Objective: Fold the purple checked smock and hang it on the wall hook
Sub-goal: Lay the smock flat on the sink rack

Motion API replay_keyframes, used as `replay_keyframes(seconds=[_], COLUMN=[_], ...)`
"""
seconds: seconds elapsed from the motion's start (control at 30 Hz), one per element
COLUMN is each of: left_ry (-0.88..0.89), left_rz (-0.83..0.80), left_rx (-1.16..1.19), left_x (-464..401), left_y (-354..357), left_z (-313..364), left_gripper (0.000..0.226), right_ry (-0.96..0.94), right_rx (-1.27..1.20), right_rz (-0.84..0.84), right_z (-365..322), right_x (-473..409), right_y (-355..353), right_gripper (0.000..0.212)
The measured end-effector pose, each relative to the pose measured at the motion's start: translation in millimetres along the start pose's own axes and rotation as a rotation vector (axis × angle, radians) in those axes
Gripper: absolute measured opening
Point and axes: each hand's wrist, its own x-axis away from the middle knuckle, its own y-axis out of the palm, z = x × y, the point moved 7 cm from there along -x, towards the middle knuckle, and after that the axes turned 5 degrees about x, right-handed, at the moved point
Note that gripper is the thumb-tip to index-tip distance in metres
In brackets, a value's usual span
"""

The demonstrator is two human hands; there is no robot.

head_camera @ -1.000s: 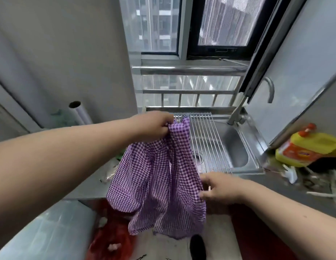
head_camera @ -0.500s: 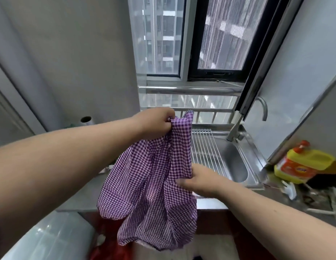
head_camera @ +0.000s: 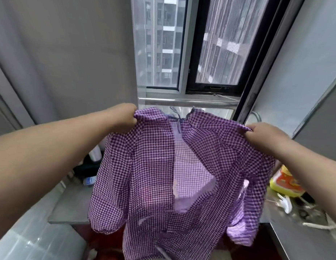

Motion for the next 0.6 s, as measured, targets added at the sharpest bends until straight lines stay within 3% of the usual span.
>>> replay_keyframes(seconds=[0.1, 0.23, 0.5, 0.6], left_ry=[-0.041, -0.058, -0.145, -0.055], left_rz=[0.054, 0.05, -0.033, 0.005], left_rx=[0.039, 0.242, 0.662, 0.566], left_x=[-4, 1, 18, 21], left_y=[-9, -14, -5, -5], left_z=[-8, -3, 22, 34], left_gripper=[0.015, 0.028, 0.032, 0.036], right_ry=[0.034, -0.01, 0.038, -0.011], right_rx=[-0.088, -0.222, -0.688, -0.497], right_rz=[0.056, 0.042, 0.02, -0.103], right_z=[7, -4, -31, -40], right_x=[-2, 7, 17, 15], right_y=[-7, -4, -1, 7], right_gripper=[0.052, 0.034, 0.032, 0.041])
